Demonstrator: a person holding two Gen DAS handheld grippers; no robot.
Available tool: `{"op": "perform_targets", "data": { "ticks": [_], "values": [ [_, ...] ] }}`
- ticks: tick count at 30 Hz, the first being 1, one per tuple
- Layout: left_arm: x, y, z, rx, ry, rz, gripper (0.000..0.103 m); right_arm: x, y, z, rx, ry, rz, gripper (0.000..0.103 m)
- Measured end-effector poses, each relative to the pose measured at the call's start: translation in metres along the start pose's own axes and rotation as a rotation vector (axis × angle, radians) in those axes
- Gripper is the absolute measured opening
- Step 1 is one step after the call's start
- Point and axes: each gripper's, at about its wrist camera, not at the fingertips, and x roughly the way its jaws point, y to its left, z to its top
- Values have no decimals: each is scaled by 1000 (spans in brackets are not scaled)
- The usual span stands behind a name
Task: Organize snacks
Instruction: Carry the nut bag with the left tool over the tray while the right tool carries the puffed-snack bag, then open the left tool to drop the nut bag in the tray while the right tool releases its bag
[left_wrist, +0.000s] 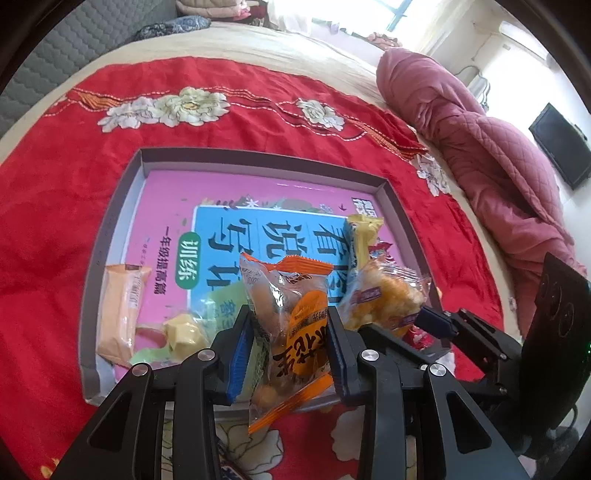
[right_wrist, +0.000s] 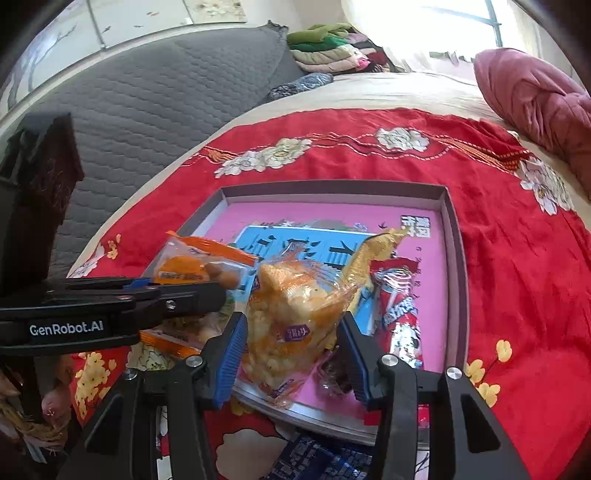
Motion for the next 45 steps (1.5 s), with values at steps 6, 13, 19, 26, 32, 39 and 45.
{"op": "perform_targets", "data": {
  "ticks": [6, 13, 19, 26, 32, 39, 45],
  "values": [
    [2, 0, 0, 19, -7, 29, 39, 0, -4, 0, 11, 4, -21, 50],
    [3, -2, 0, 30, -3, 45, 40, 0, -9, 1, 42, 12, -41, 50],
    [3, -4, 0, 34, 4, 56, 40, -3, -13, 2, 58, 7, -60, 50],
    [0, -4, 0, 34, 10, 62, 50, -10, -12, 4, 52, -17, -64, 60],
    [-2, -2, 0, 29, 14, 70, 54, -18, -17, 6, 70, -43, -61, 69],
    [-13, 0, 0, 24, -1, 70, 58, -30, -26, 8, 110, -82, -32, 83],
    [-25, 3, 2, 23, -17, 68, 63, -43, -29, 8, 127, -115, -25, 91]
  ]
}}
